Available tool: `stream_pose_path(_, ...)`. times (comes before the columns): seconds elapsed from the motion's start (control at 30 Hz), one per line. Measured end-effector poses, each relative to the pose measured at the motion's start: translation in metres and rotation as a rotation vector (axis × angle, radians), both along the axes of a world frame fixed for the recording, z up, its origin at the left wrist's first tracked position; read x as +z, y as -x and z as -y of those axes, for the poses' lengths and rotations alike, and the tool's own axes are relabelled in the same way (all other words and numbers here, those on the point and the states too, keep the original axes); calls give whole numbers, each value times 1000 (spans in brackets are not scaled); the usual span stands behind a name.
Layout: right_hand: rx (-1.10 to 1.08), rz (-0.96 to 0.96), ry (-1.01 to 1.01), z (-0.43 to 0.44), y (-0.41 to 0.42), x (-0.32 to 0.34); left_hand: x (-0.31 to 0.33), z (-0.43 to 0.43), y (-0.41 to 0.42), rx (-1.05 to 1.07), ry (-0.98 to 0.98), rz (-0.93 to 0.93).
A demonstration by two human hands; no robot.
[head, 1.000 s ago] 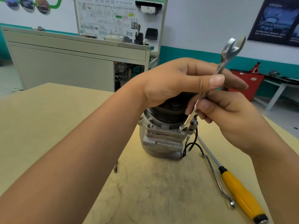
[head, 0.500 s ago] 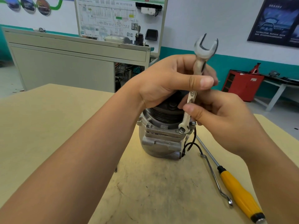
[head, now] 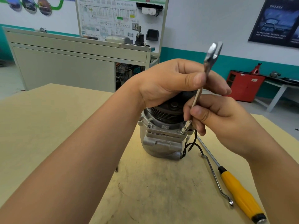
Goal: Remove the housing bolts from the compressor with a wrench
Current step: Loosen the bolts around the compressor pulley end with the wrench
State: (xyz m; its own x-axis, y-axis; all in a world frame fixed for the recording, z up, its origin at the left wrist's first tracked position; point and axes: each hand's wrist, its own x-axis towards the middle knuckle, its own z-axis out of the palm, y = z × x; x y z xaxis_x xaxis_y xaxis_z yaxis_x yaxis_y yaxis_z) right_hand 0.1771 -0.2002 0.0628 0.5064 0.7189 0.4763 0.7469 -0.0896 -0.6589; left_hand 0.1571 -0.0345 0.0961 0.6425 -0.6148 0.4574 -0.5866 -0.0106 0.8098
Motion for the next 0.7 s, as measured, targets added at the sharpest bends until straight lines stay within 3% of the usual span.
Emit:
stream_pose_path(0.13, 35, 2, 53, 5, 2, 2, 0, 0, -2, 1, 12, -50)
stream_pose_path(0.33, -127, 193, 5, 1, 5, 0, 0, -3, -6, -2, 66, -56)
stream_pose_path(0.53, -48, 171, -74, 2, 6, 0, -2, -4, 0, -52, 54, -9)
stream_pose_path(0.7, -64, 294, -3, 4, 8, 2, -1, 0, 0, 26, 70, -47)
